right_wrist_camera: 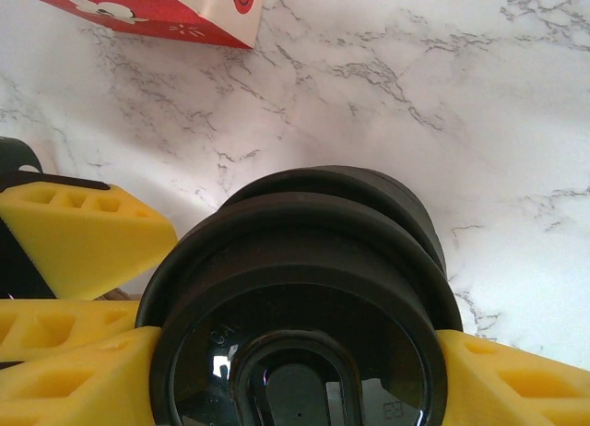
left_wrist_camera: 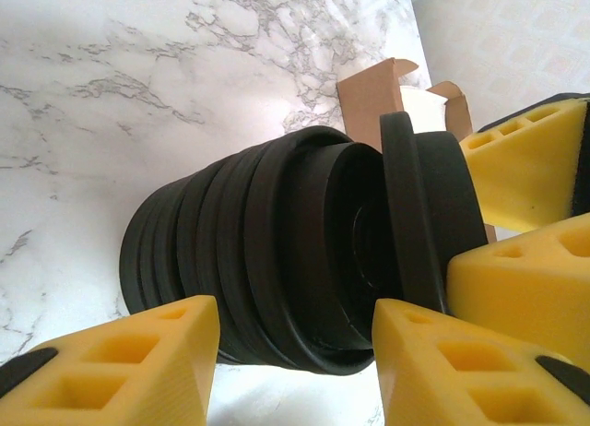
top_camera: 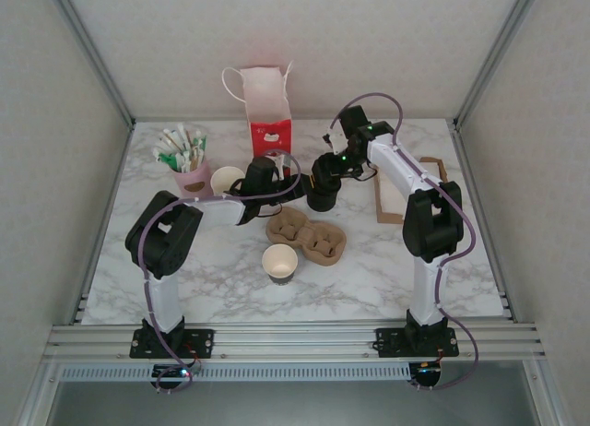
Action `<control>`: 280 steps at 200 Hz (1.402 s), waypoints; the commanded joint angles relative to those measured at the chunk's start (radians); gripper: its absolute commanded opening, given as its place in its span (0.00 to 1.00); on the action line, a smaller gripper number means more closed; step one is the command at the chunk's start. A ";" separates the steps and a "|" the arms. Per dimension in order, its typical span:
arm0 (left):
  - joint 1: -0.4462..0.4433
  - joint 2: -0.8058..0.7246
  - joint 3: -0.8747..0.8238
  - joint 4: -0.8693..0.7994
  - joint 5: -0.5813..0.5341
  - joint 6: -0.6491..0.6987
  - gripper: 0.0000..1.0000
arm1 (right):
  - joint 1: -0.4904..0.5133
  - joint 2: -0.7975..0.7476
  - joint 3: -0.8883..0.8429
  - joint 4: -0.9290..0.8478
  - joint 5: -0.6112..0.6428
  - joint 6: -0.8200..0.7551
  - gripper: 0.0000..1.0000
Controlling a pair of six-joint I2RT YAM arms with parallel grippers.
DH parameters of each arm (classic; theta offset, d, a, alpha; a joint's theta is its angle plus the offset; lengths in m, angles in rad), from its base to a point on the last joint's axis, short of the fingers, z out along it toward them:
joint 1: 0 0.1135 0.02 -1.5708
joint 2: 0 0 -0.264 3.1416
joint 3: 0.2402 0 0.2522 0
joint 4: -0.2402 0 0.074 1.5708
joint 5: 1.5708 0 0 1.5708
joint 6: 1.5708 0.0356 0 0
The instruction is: Pack the takeout coffee
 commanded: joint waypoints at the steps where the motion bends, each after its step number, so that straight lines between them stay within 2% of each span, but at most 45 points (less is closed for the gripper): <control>1: 0.012 0.041 -0.019 -0.002 -0.019 0.003 0.48 | -0.002 -0.002 0.028 -0.031 -0.027 0.011 0.71; 115: -0.009 -0.094 -0.013 -0.043 -0.017 0.006 0.50 | -0.003 -0.069 0.028 -0.082 0.128 0.039 0.71; 160: -0.037 -0.234 -0.005 -0.101 -0.049 0.035 0.65 | -0.002 -0.153 -0.013 -0.100 0.158 0.052 0.71; 184: -0.054 -0.327 -0.009 -0.156 -0.079 0.059 0.79 | 0.000 -0.212 -0.053 -0.104 0.155 0.060 0.71; 208: -0.071 -0.442 -0.040 -0.208 -0.118 0.089 0.99 | 0.010 -0.281 -0.103 -0.104 0.141 0.061 0.71; 253: -0.081 -0.727 -0.186 -0.306 -0.218 0.144 1.00 | 0.083 -0.394 -0.194 -0.112 0.122 0.066 0.71; 280: -0.085 -0.902 -0.279 -0.379 -0.311 0.165 1.00 | 0.164 -0.440 -0.226 -0.121 0.124 0.076 0.71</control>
